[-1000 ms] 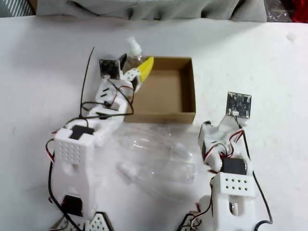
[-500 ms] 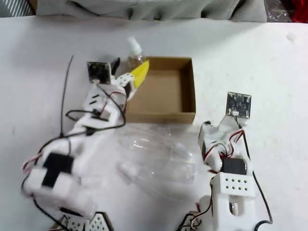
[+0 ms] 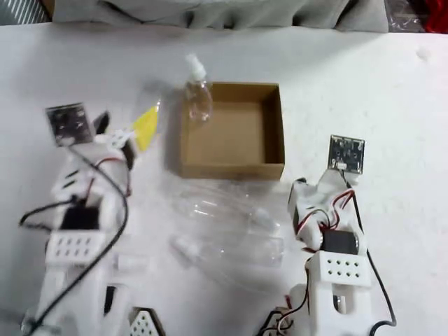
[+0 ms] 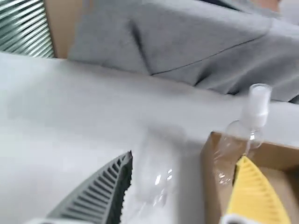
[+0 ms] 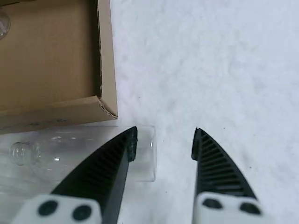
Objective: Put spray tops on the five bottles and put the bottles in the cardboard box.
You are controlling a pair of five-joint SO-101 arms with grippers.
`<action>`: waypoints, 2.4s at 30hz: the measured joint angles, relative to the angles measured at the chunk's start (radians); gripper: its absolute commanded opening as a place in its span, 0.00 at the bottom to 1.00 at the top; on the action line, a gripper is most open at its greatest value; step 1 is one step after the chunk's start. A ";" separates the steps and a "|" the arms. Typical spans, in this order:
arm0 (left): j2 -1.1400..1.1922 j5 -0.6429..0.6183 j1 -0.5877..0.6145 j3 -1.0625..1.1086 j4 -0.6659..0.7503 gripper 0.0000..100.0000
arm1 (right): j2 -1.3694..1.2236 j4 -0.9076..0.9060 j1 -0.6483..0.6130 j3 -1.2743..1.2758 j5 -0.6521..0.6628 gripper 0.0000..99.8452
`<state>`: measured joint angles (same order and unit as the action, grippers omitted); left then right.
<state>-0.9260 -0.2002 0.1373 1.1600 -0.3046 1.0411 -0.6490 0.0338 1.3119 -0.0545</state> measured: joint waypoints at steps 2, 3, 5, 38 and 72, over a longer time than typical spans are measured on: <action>-0.118 0.000 0.040 0.000 -0.155 0.32 | 0.000 0.000 0.000 0.000 0.000 0.16; -0.172 0.000 0.060 0.003 -0.224 0.32 | 0.000 0.000 0.000 0.000 0.000 0.16; -0.275 0.000 0.094 0.005 -0.344 0.32 | 0.000 0.000 0.000 0.000 0.000 0.16; 0.006 0.017 0.091 -0.255 -0.637 0.32 | 0.000 0.000 -0.017 0.032 0.041 0.16; 1.826 0.195 -0.025 -1.735 -0.605 0.32 | 0.000 0.000 -0.020 0.040 0.063 0.16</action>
<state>0.8999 -0.0054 0.1128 -0.5754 -0.9091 1.0411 -0.6490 0.0138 1.3518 0.0084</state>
